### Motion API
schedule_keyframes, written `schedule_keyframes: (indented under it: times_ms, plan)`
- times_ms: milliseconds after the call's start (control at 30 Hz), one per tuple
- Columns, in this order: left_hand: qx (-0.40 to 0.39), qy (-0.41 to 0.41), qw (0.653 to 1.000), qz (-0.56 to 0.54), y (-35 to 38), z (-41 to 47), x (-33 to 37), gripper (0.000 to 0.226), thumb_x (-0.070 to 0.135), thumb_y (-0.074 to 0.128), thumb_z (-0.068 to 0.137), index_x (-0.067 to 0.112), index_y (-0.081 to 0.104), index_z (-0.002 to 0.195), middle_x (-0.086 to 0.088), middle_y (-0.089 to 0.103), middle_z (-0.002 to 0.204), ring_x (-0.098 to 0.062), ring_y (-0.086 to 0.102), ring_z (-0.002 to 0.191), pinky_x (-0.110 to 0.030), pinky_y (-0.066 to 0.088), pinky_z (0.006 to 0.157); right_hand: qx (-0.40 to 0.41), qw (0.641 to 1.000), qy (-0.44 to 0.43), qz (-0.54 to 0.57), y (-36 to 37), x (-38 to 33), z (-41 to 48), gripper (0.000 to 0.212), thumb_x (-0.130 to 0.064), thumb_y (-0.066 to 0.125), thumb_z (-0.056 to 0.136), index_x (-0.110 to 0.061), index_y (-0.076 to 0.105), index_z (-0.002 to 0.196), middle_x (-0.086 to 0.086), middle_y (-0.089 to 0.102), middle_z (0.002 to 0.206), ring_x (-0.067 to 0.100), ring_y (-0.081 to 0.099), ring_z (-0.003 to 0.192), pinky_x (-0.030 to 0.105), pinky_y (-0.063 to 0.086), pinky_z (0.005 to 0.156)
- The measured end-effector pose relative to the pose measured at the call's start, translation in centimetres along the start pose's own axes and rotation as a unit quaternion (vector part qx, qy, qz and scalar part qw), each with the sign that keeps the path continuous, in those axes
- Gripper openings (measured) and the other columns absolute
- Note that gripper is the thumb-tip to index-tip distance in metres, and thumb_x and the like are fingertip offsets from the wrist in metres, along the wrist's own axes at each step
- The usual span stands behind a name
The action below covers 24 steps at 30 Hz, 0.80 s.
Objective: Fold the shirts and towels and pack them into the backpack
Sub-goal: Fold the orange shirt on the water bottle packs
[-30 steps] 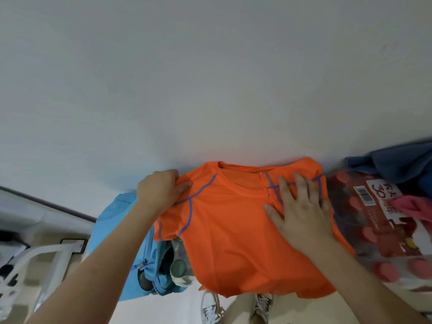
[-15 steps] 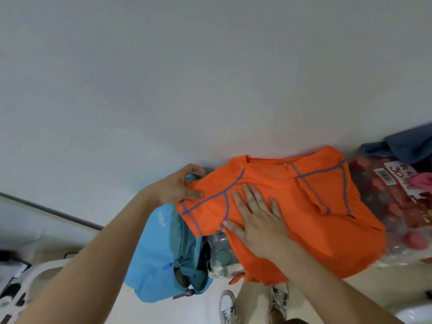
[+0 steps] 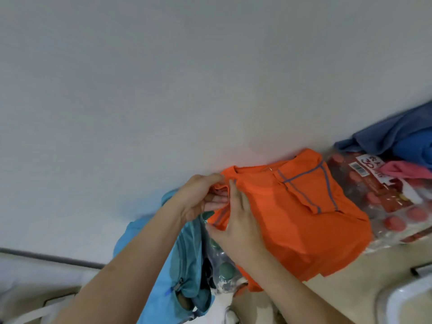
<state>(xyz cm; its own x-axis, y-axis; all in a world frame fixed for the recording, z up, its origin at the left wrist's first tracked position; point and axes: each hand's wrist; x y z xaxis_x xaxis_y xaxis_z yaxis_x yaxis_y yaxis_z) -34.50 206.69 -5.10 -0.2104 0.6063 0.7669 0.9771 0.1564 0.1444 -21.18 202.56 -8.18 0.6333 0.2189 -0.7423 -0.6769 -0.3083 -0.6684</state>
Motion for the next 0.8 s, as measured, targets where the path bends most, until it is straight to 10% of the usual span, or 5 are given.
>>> schedule_keyframes:
  times_ms: [200,300,500,667,800]
  plan:
    - [-0.047,0.031,0.978,0.199,-0.3,1.6,-0.1,0.04,-0.018,0.04,0.082,0.01,0.06,0.102,-0.01,0.068,0.087,-0.016,0.062,0.072,-0.025,0.054,0.066,0.136,0.968,0.123,0.17,0.3,2.8,1.9,0.06,0.008,0.055,0.07,-0.017,0.051,0.124,0.01,0.066,0.108,0.027,0.062,0.099,0.034,0.047,0.089]
    - [0.015,0.117,0.866,0.486,-1.1,3.2,-0.2,0.018,0.001,0.061,0.081,0.014,0.063,0.092,0.0,0.063,0.071,-0.021,0.061,0.07,-0.03,0.048,0.068,0.131,0.935,0.196,0.265,-0.3,3.7,2.3,0.044,0.007,0.05,0.074,-0.031,0.053,0.095,0.005,0.062,0.074,0.026,0.064,0.067,0.042,0.052,0.067]
    - [0.089,0.211,0.693,0.683,-0.9,4.3,-0.6,0.031,0.033,0.064,0.082,0.026,0.064,0.112,-0.002,0.06,0.107,-0.023,0.056,0.102,-0.034,0.048,0.081,0.057,0.982,0.146,0.104,-2.0,3.6,2.1,0.044,-0.056,0.054,0.08,-0.035,0.044,0.117,0.006,0.067,0.099,0.031,0.062,0.093,0.043,0.049,0.079]
    - [0.13,0.197,0.662,0.712,-0.4,4.3,-1.4,0.044,0.056,0.055,0.085,0.028,0.057,0.12,0.003,0.052,0.121,-0.021,0.055,0.11,-0.033,0.046,0.081,0.034,0.99,0.057,-0.123,-1.8,3.9,1.8,0.058,-0.022,0.056,0.08,-0.023,0.033,0.133,0.009,0.061,0.101,0.033,0.061,0.095,0.039,0.045,0.069]
    - [0.195,0.132,0.733,0.639,-1.0,3.6,-2.1,0.056,0.067,0.056,0.076,0.024,0.059,0.111,-0.001,0.054,0.117,-0.025,0.057,0.107,-0.036,0.049,0.085,0.046,0.995,0.049,-0.075,-1.8,4.7,1.7,0.038,-0.011,0.054,0.079,-0.018,0.042,0.114,0.006,0.059,0.084,0.036,0.061,0.085,0.038,0.038,0.062]
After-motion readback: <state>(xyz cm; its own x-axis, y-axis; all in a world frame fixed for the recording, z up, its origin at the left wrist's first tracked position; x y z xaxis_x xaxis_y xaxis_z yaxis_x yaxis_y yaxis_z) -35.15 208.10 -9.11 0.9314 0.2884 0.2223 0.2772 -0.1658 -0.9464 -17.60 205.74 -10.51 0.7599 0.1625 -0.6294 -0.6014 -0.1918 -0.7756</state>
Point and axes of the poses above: each hand's wrist, its own z-axis towards the middle knuckle, its own y-axis out of the palm, x = y × z
